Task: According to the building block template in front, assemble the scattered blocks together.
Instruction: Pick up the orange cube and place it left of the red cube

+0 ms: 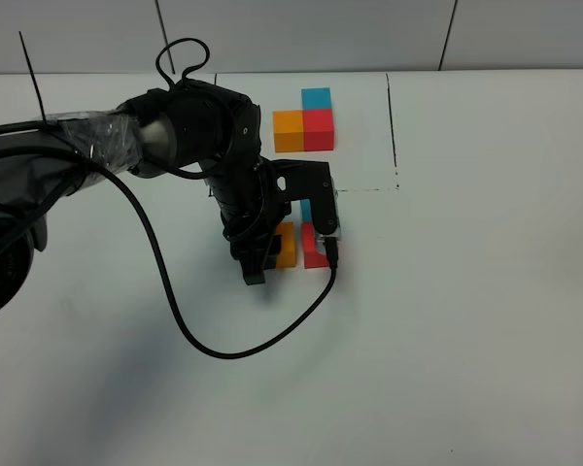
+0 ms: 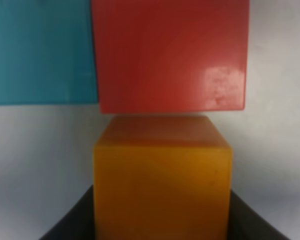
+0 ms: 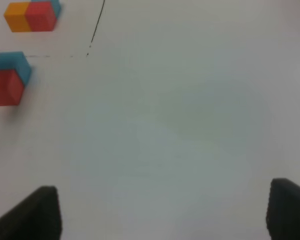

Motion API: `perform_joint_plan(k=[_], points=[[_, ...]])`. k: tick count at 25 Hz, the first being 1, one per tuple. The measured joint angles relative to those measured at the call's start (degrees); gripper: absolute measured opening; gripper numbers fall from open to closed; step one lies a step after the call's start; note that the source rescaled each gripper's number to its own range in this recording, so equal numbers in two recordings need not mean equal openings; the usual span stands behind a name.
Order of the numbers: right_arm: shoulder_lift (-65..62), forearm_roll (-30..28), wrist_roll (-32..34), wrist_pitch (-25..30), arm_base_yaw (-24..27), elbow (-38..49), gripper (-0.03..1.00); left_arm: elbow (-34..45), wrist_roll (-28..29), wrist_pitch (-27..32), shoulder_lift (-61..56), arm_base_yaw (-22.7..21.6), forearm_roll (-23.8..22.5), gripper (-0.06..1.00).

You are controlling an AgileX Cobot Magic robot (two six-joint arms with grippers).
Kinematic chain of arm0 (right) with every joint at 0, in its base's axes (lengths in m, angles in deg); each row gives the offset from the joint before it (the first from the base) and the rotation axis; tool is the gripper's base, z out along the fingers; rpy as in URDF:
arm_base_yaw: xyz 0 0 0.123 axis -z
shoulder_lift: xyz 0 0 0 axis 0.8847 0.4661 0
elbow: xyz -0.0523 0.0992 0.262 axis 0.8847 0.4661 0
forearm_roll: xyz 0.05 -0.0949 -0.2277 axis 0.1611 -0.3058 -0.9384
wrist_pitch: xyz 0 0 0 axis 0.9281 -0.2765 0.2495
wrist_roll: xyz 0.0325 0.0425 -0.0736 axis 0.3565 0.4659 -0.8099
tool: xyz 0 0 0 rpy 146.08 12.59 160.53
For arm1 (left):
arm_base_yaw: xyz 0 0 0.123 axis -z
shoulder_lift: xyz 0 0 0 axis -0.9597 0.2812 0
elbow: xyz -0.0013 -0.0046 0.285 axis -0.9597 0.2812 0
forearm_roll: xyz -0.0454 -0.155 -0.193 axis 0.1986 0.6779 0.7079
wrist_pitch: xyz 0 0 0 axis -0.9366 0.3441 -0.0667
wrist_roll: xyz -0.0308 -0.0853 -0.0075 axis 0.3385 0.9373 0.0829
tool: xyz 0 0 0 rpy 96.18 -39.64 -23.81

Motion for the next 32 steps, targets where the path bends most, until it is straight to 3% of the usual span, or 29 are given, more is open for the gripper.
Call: perform_joint_plan(k=[32], points=[[0.0,0.0,0.0,0.0,0.0,0.0,0.68,0.0,-1.9,-1.0,0.2,0.0,3.2,0.00]])
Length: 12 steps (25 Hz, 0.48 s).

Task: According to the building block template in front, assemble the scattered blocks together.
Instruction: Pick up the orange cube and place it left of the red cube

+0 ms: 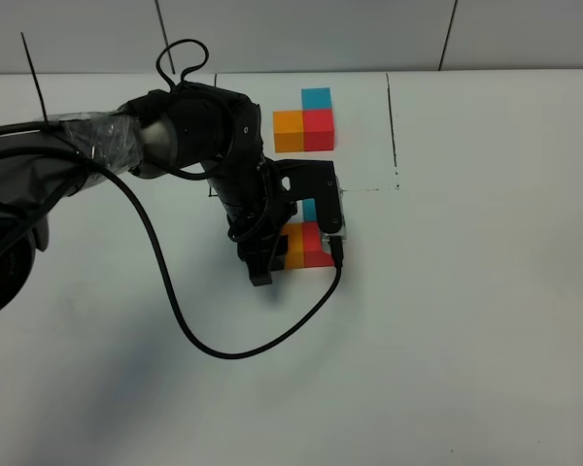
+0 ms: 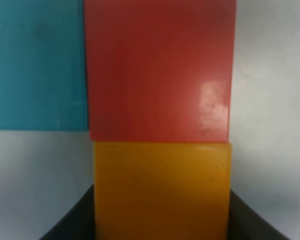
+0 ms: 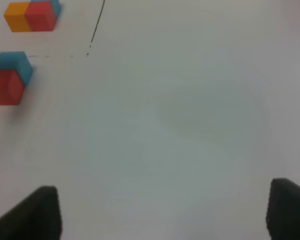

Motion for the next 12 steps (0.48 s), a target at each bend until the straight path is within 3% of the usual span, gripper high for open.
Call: perform_joint_plan(k=[12], points=[[0.0,0.0,0.0,0.0,0.0,0.0,0.68,0.0,0.0,0.1,0.0,0.0,0.0,0.00]])
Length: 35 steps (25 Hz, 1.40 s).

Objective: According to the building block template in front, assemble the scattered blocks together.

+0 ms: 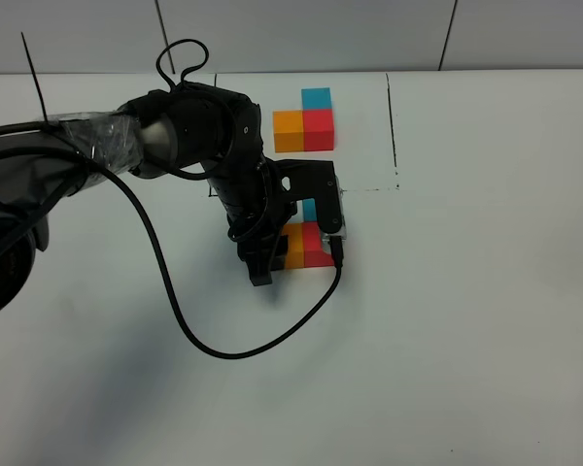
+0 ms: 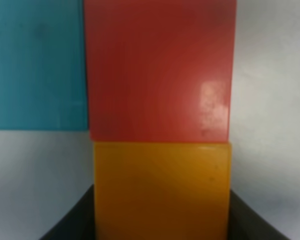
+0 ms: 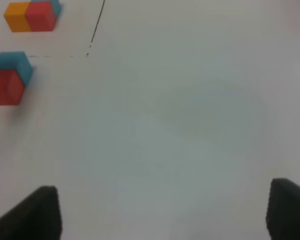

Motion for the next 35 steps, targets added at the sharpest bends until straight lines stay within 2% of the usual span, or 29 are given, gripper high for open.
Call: perform_joint_plan(k=[11,13,18,20,21,25,29,33,35], points=[[0.0,0.0,0.0,0.0,0.0,0.0,0.68,0.0,0.0,0.0,0.0,0.0,0.0,0.02],[0.0,0.0,0.0,0.0,0.0,0.0,0.68,0.0,0.0,0.0,0.1,0.0,-0.4,0.14],[0.0,0.0,0.0,0.0,0.0,0.0,0.68,0.0,0.0,0.1,-0.4,0.0,-1.2,0.78],[0.0,0.0,0.0,0.0,0.0,0.0,0.68,0.0,0.1,0.4,-1.8,0.0,-1.2,0.95],[0.0,0.0,0.0,0.0,0.0,0.0,0.68,0.0,0.3,0.7,-2.6,0.0,-1.2,0.98],[0.0,0.0,0.0,0.0,0.0,0.0,0.68,0.0,0.6,2.8,-7.1,0.0,-1.8,1.00],[0.0,0.0,0.0,0.0,0.0,0.0,0.68,0.0,4.7,3.7,-12.0,-1.1,-6.9,1.00],[0.0,0.0,0.0,0.0,0.0,0.0,0.68,0.0,12.6,5.0,-15.0,-5.8,-11.9,1.00],[0.0,0.0,0.0,0.0,0.0,0.0,0.68,0.0,16.5,6.6,-15.9,-9.3,-12.8,1.00]])
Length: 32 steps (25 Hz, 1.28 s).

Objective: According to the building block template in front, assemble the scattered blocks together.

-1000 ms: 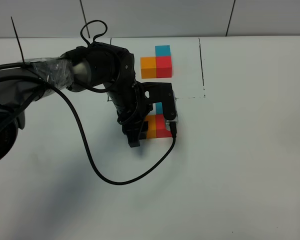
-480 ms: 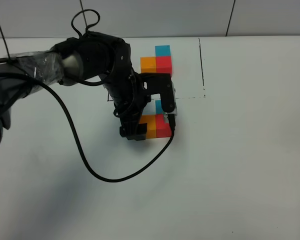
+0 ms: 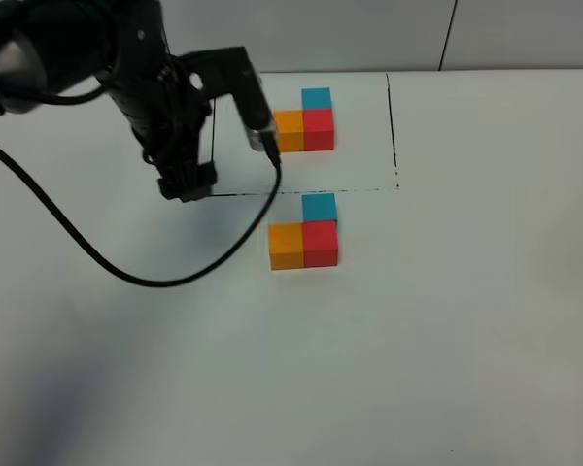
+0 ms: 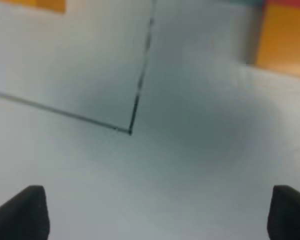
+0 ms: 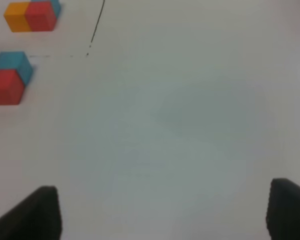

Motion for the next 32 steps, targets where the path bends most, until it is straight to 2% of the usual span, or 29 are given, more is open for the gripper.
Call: perform_joint_plan(k=[10,15,18,24,28,32], points=[[0.0,0.0,0.0,0.0,0.0,0.0,0.68,0.0,12.5,14.5,-5.4,-17.2,0.3,0.98],[0.0,0.0,0.0,0.0,0.0,0.0,0.68,0.0,13.5,16.5,-10.5,-23.7,6.8,0.97],[0.0,0.0,0.0,0.0,0.0,0.0,0.68,0.0,13.8,17.8,-14.4,-25.7,9.1,0.97],[0.0,0.0,0.0,0.0,0.0,0.0,0.68,2.0,17.3,17.9,-25.1,-26.2,9.6,0.94],[0.0,0.0,0.0,0.0,0.0,0.0,0.68,10.1,18.2,17.8,-36.0,-26.2,9.7,0.93],[0.0,0.0,0.0,0.0,0.0,0.0,0.68,20.9,19.7,12.7,-48.3,-26.2,9.7,0.92]])
